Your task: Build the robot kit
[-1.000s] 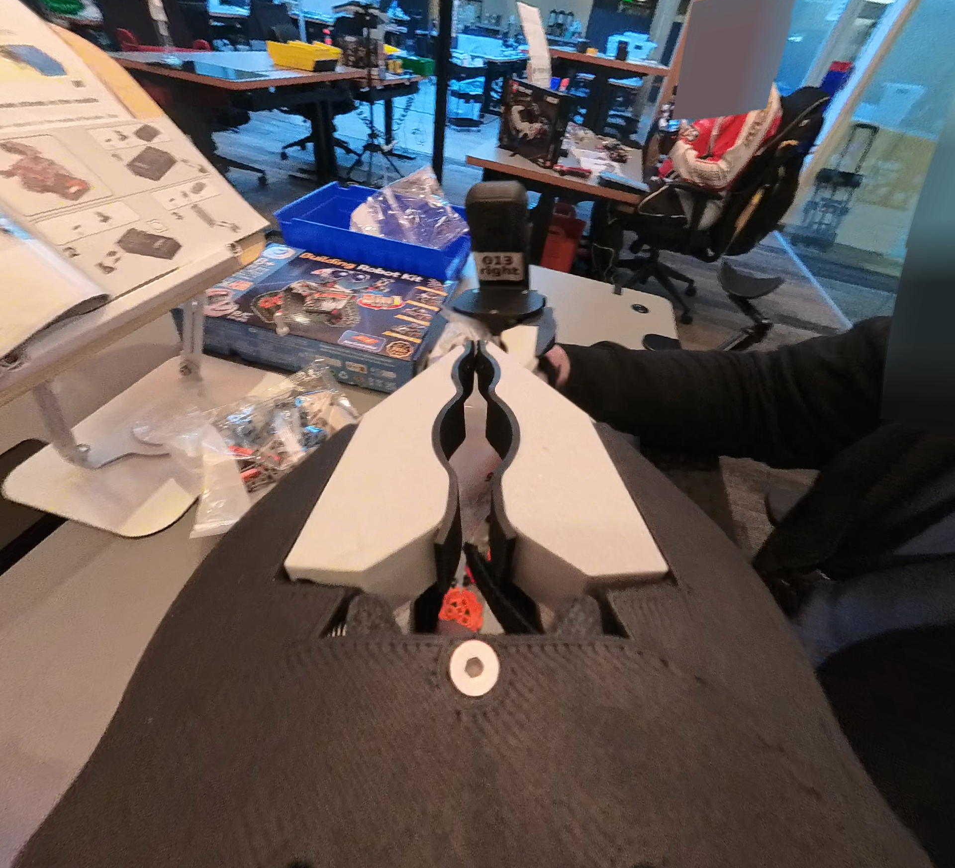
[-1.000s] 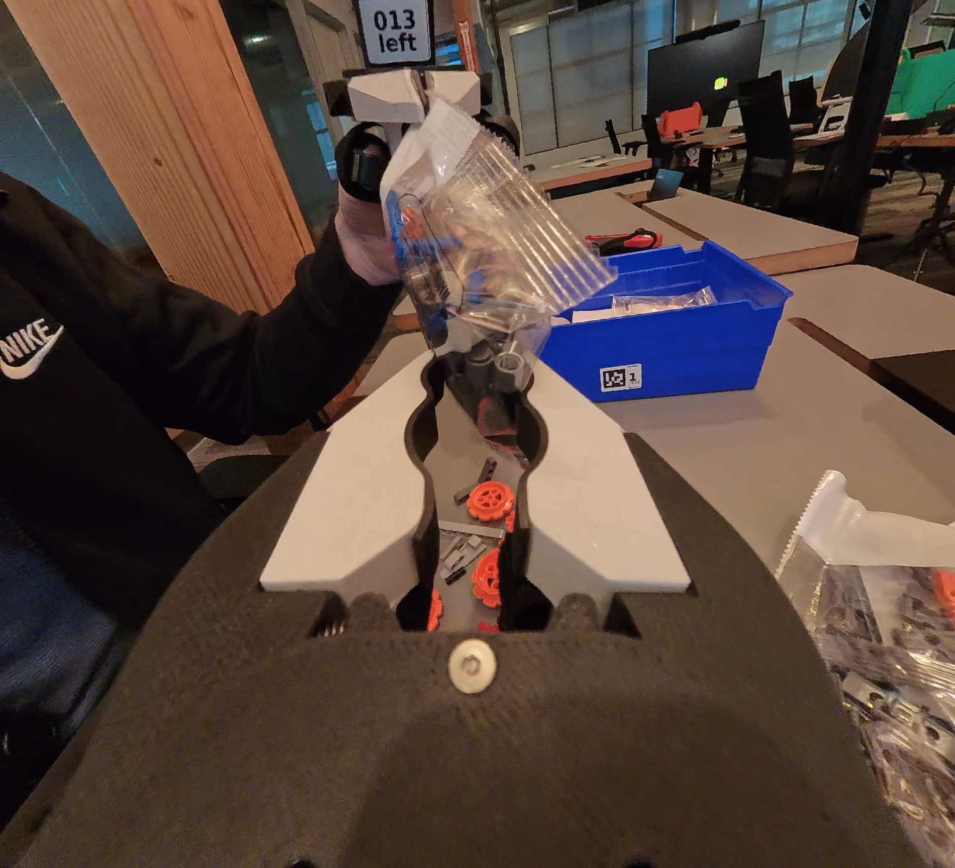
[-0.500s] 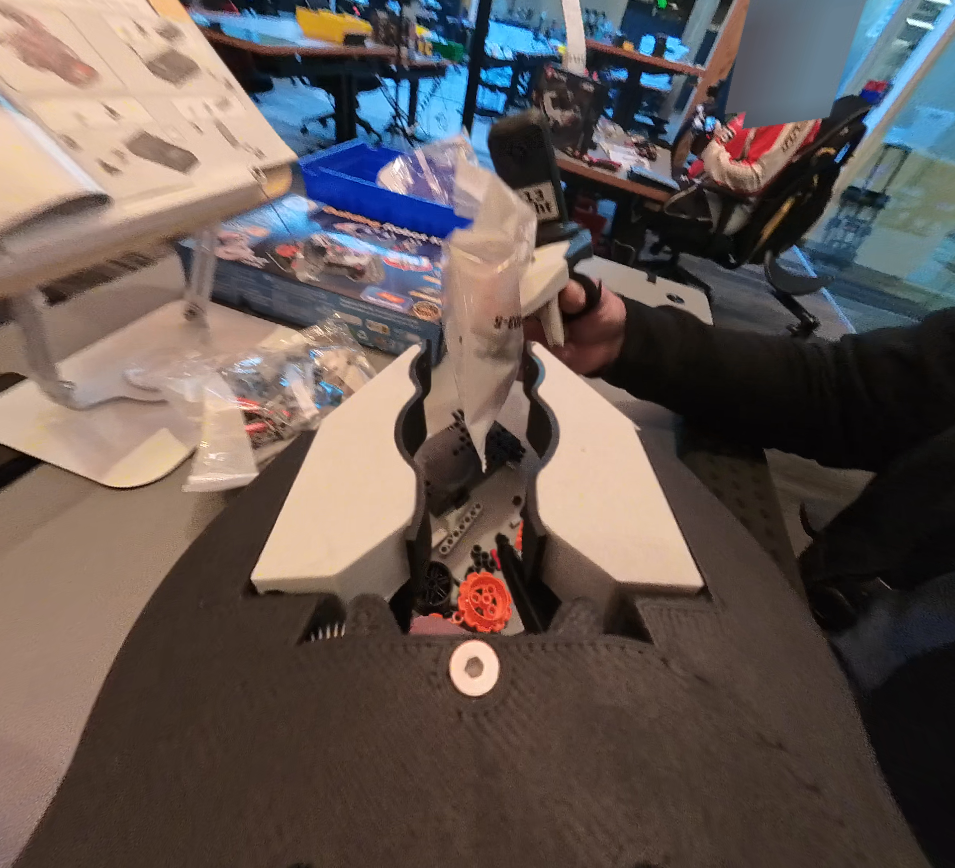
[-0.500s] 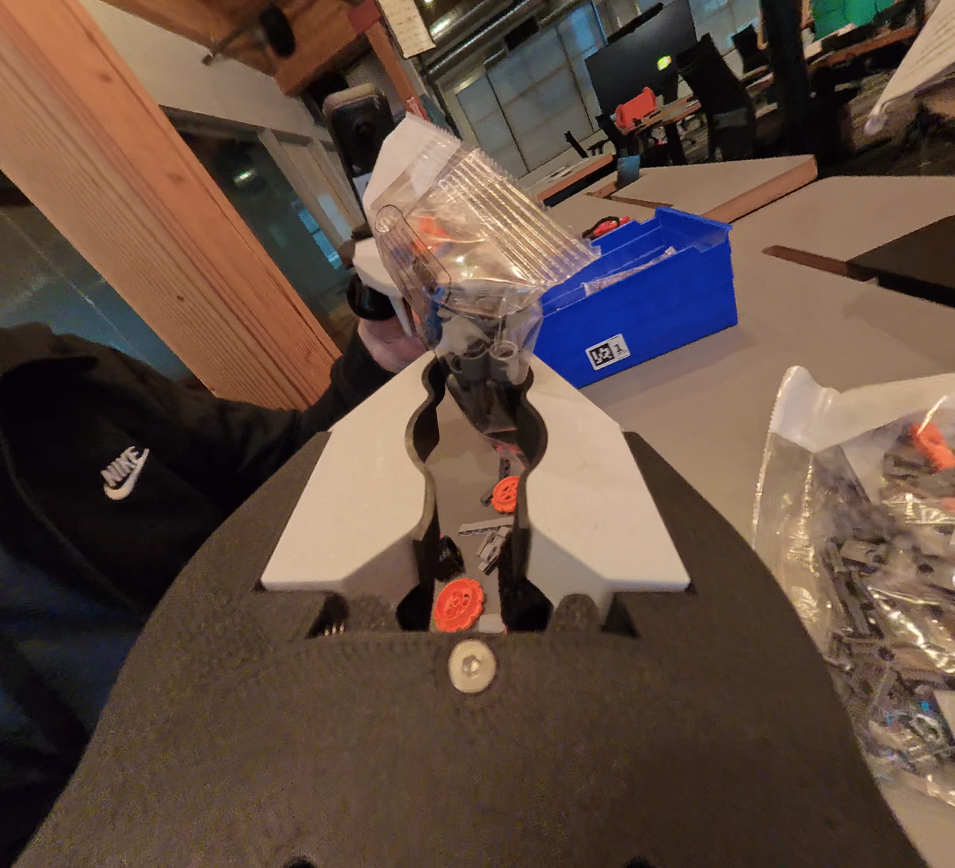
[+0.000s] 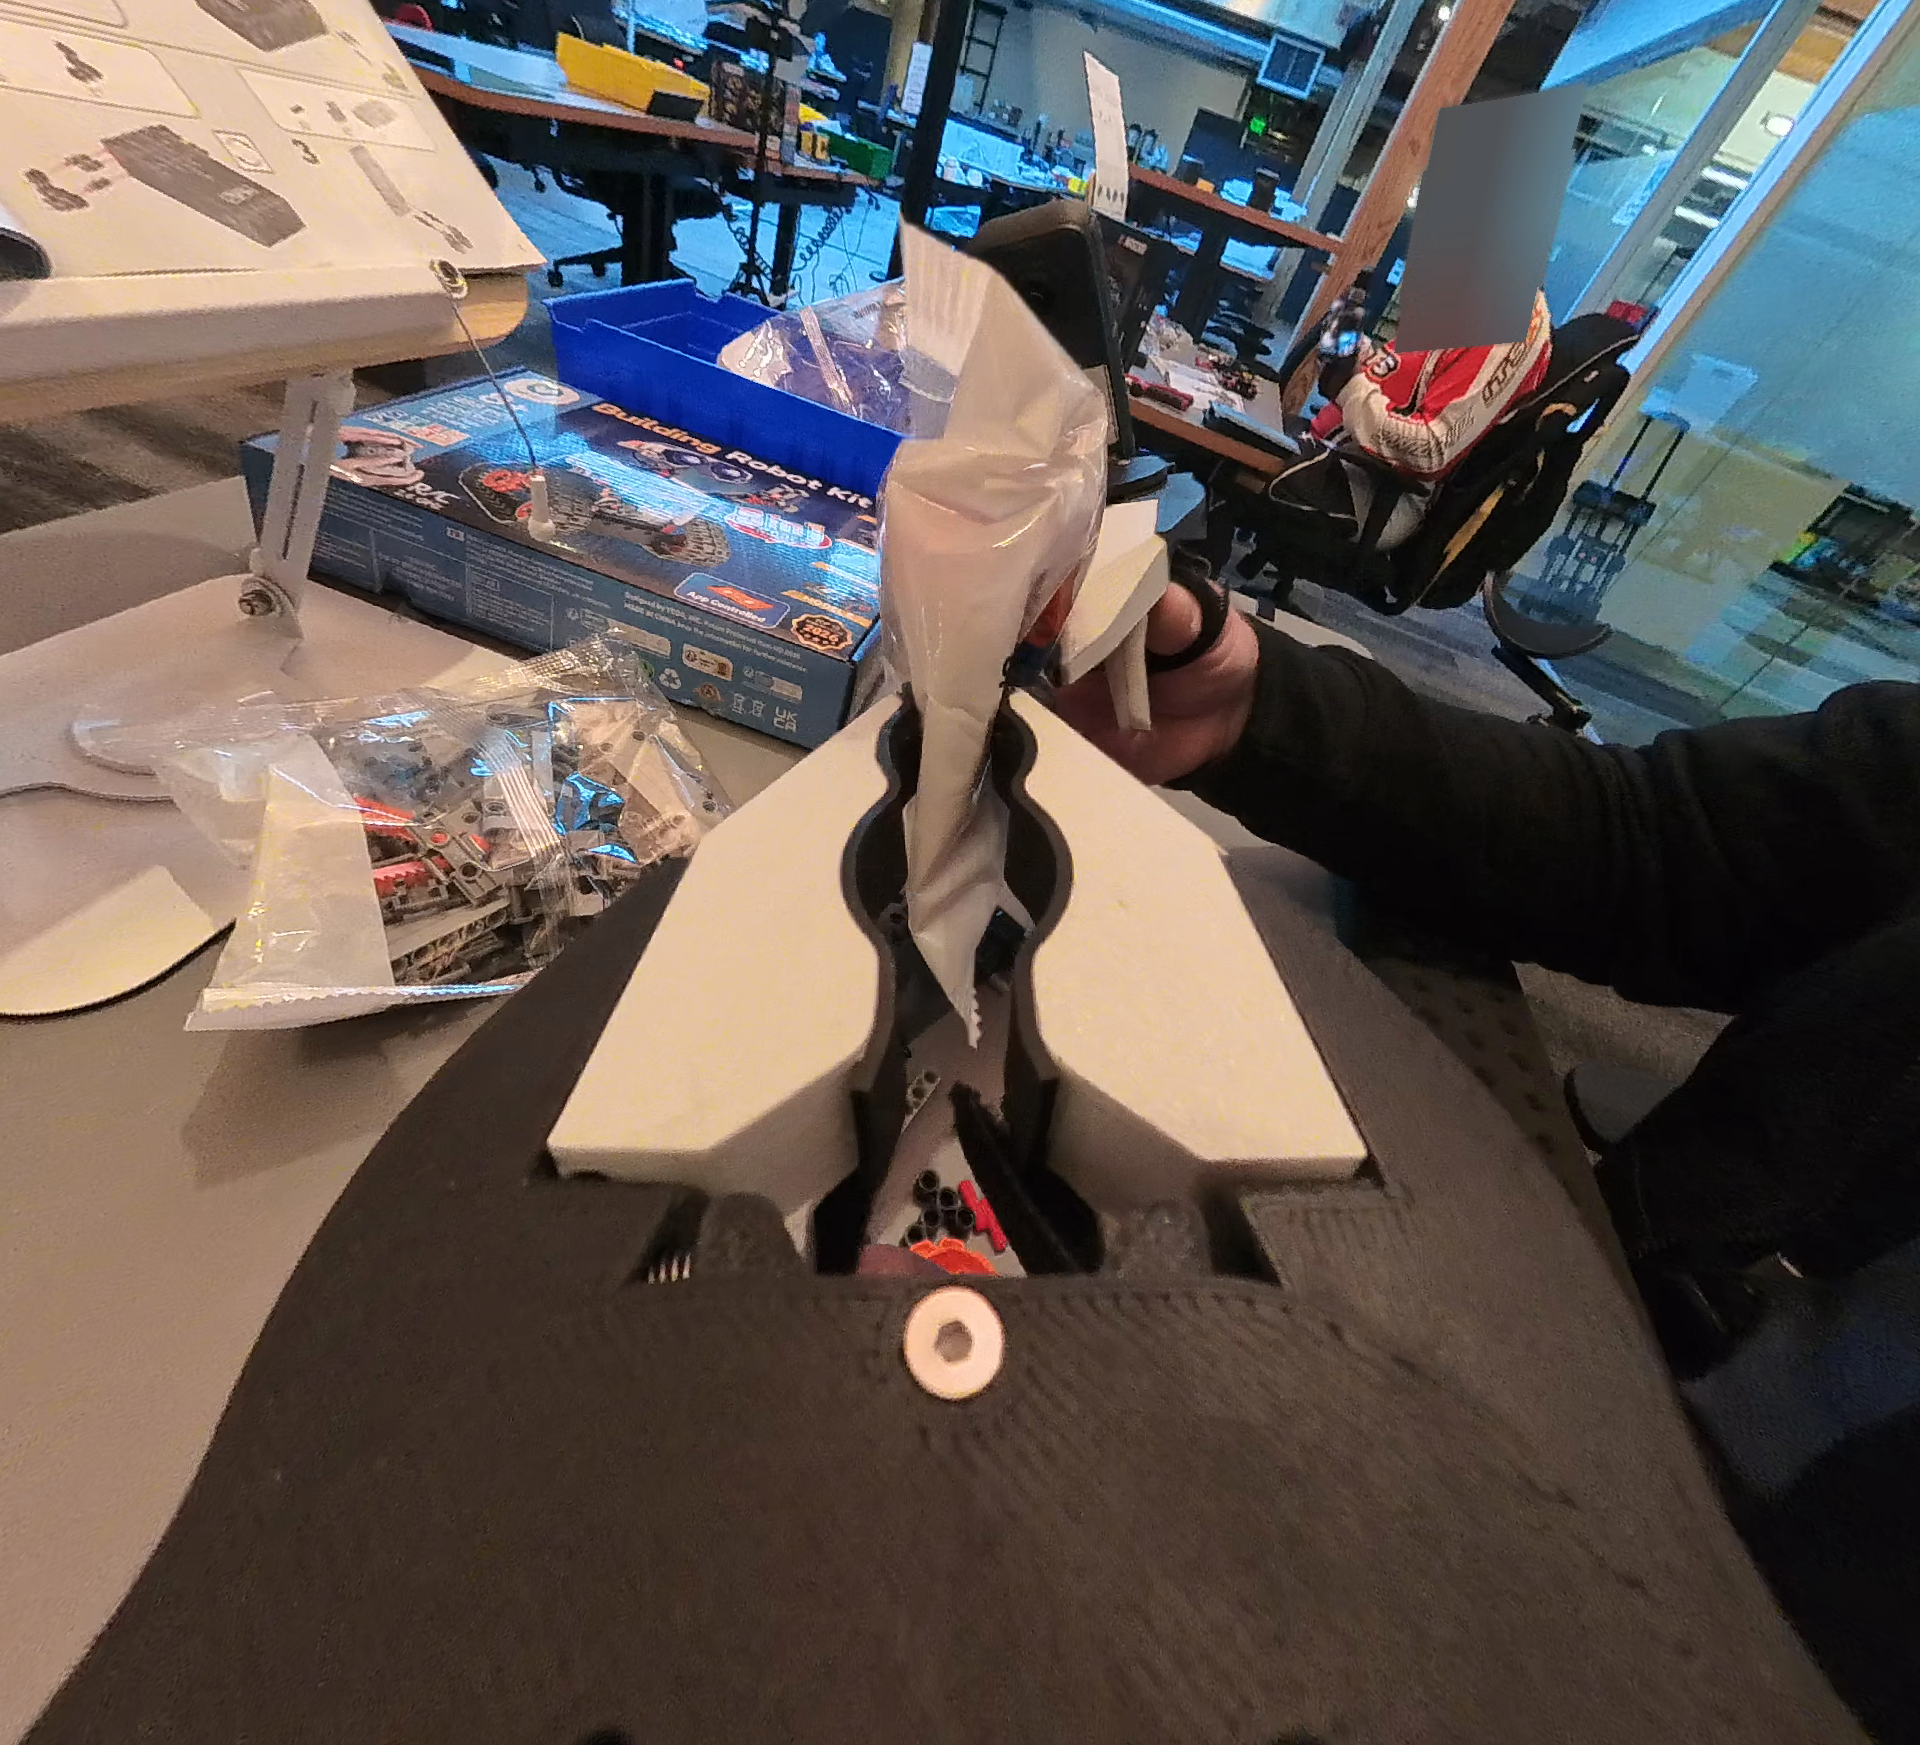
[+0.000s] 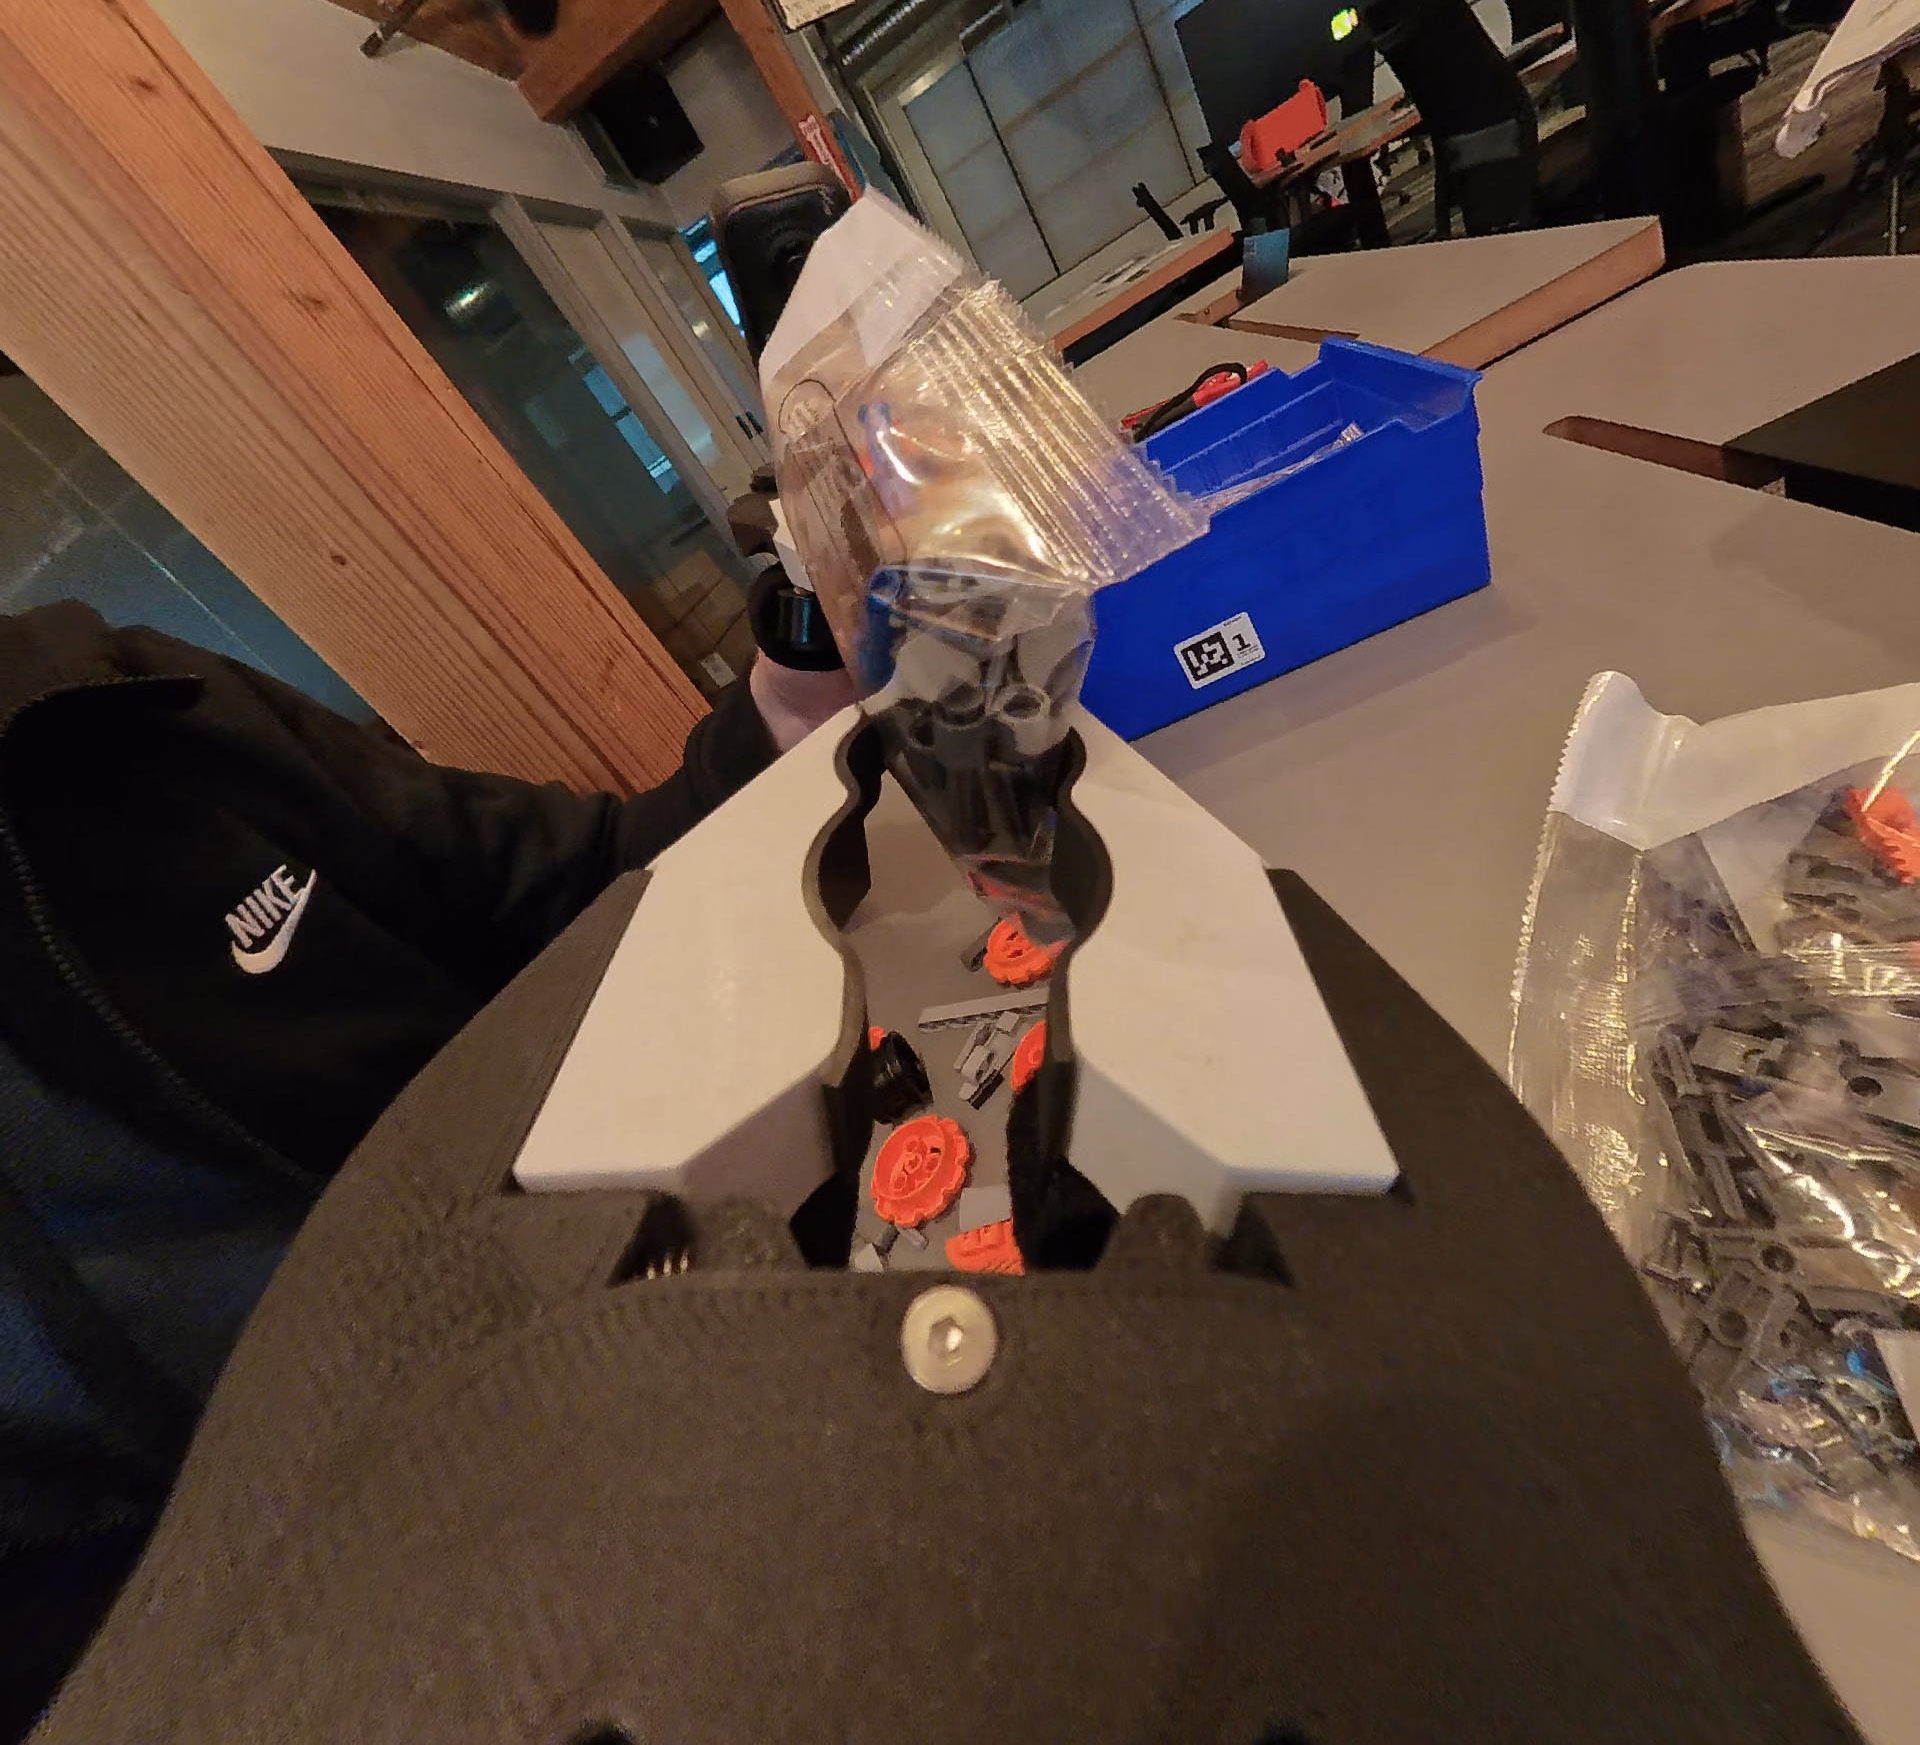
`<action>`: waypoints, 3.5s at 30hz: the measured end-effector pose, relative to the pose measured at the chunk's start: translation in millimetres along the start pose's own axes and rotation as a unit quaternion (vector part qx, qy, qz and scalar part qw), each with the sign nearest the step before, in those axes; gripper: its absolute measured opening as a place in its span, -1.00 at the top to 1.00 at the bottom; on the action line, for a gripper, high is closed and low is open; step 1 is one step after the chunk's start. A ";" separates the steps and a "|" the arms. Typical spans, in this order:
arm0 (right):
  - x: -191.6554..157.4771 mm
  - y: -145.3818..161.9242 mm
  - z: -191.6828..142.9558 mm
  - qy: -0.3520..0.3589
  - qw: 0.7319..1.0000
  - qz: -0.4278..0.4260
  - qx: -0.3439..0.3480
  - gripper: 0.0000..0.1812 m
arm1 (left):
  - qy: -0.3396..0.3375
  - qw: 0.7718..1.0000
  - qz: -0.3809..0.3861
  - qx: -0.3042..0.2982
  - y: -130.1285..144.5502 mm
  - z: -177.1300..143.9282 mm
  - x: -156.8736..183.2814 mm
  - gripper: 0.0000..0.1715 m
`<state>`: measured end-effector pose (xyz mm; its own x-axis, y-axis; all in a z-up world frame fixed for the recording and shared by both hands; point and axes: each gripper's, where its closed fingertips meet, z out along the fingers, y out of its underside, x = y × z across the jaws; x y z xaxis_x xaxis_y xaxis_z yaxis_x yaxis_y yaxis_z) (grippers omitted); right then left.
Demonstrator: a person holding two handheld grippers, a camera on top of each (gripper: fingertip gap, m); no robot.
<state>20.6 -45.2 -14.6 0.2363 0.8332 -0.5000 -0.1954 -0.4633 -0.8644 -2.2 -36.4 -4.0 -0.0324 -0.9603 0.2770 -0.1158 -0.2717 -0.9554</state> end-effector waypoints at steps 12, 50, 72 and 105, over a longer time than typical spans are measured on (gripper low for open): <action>1.7 -6.8 -6.3 -0.003 1.000 0.008 0.019 0.68 | 0.029 0.996 -0.066 0.044 -5.7 2.2 -1.8 0.89; 10.8 -12.0 -17.1 0.008 0.999 0.027 0.032 0.85 | 0.058 0.983 -0.145 0.098 -14.9 -2.1 -12.6 0.88; -27.3 -19.7 -39.1 0.025 0.989 -0.139 -0.039 0.55 | 0.093 0.993 0.067 -0.013 6.7 4.3 40.5 0.91; -40.9 3.7 -19.0 0.109 0.952 -0.246 -0.147 1.00 | 0.063 0.992 0.107 -0.032 7.2 13.7 50.7 0.63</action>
<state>28.3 -86.7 1.6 0.4291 0.9032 -0.0030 0.2574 -0.1254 -0.9581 8.9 -87.9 1.8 -0.1859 -0.9791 0.0830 -0.1555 -0.0541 -0.9863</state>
